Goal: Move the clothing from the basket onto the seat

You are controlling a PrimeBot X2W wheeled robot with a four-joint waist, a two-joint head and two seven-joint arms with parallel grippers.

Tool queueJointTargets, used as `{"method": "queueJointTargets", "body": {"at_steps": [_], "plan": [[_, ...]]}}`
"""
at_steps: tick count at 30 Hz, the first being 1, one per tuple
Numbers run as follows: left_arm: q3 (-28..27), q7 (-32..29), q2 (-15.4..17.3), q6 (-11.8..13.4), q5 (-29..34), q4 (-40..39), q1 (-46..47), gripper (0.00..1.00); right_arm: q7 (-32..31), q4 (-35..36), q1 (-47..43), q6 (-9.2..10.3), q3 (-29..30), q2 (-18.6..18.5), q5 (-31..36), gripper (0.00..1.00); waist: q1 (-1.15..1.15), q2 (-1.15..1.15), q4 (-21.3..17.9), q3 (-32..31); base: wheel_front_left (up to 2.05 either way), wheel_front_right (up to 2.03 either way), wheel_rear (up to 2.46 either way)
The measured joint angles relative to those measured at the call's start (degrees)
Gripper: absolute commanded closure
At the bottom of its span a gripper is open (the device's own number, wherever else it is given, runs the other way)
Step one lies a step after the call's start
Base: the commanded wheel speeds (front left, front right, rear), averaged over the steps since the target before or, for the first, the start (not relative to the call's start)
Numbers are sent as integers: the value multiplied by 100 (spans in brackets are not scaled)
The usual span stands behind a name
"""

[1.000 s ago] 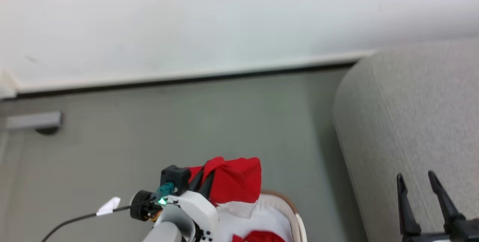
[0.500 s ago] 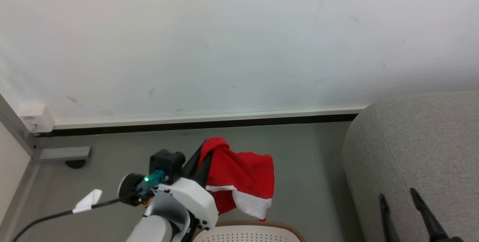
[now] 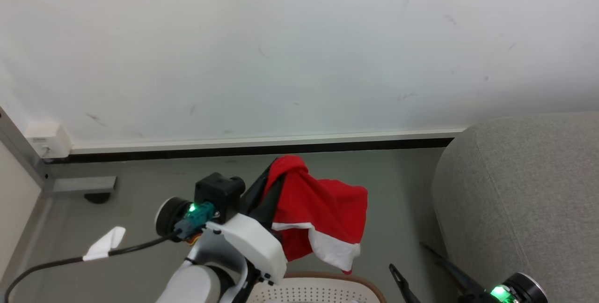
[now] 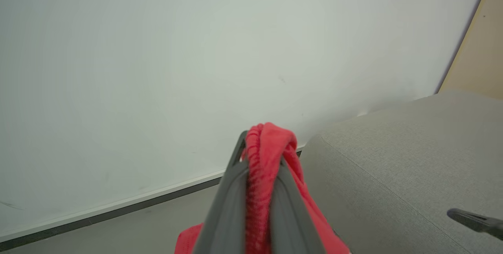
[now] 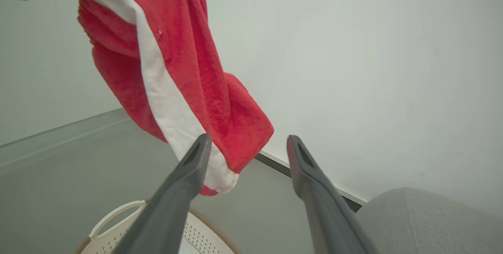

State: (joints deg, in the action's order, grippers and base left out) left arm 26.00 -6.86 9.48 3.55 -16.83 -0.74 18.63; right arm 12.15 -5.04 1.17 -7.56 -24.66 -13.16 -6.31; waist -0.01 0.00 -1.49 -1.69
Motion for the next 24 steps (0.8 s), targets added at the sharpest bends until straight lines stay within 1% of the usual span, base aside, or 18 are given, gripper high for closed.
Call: {"method": "queueJointTargets", "body": {"at_steps": [1, 4, 5, 7, 8, 9, 11, 13, 15, 16, 17, 18, 19, 20, 22, 24], "plan": [[0, 0, 0, 0, 0, 0, 0, 100, 0, 0, 0, 0, 0, 0, 0, 0, 0, 0, 0, 0, 0, 0, 0], [141, -116, -74, -21, 1, -164, 58, 100, -24, -353, 434, 0, -372, 1, -87, 0, 0, 0, 52, 45, 0, 0, 0], [141, -116, -74, -21, 1, -164, 58, 100, -24, -353, 434, 0, -372, 1, -87, 0, 0, 0, 52, 45, 0, 0, 0], [274, -172, -141, -76, 1, -253, 131, 100, -11, -726, 745, 0, -721, 87, -188, 0, 0, 0, 112, 67, 0, 0, 0], [274, -172, -141, -76, 1, -253, 131, 100, -11, -726, 745, 0, -721, 87, -188, 0, 0, 0, 112, 67, 0, 0, 0], [320, -203, -155, -103, 1, -282, 144, 100, 3, -858, 854, 0, -850, 109, -246, 0, 0, 0, 132, 72, 0, 0, 0], [486, -276, -190, -180, 1, -334, 186, 100, 54, -1252, 1205, 0, -1147, 219, -415, 0, 0, 0, 186, 85, 0, 0, 0], [575, -323, -211, -236, 0, -367, 210, 100, 105, -1524, 1467, 0, -1305, 277, -488, 0, 0, 0, 214, 91, 0, 0, 0], [645, -375, -256, -270, -70, -394, 210, 100, 143, -1817, 1722, 0, -1438, 380, -725, 0, 0, 0, 225, 88, 0, 0, 0], [676, -394, -277, -289, -98, -419, 210, 100, 155, -1976, 1856, 0, -1574, 412, -773, 0, 1, 0, 226, 87, 0, 0, 0], [748, -425, -325, -301, -147, -455, 209, 100, 191, -2305, 2061, 0, -1858, 522, -1053, 0, 1, 0, 240, 86, 0, 0, 0], [748, -425, -325, -301, -147, -455, 209, 100, 191, -2305, 2061, 0, -1858, 522, -1053, 16, 1, 0, 240, 86, 0, 0, 0], [773, -437, -344, -302, -165, -458, 210, 100, 203, -2464, 2147, 0, -2017, 550, -1152, 64, 1, 0, 258, 81, 0, 0, 0], [800, -452, -356, -302, -177, -458, 210, 100, 210, -2617, 2234, 0, -2161, 571, -1193, 100, 1, 0, 280, 74, 0, 0, 0], [816, -466, -368, -301, -187, -448, 211, 100, 256, -2809, 2356, 0, -2275, 615, -1455, 100, 1, 0, 322, 63, 0, 0, 0], [805, -469, -366, -274, -187, -427, 217, 100, 263, -2888, 2466, 0, -2272, 641, -1688, 100, 1, 0, 368, 65, 0, 0, 0]]}}
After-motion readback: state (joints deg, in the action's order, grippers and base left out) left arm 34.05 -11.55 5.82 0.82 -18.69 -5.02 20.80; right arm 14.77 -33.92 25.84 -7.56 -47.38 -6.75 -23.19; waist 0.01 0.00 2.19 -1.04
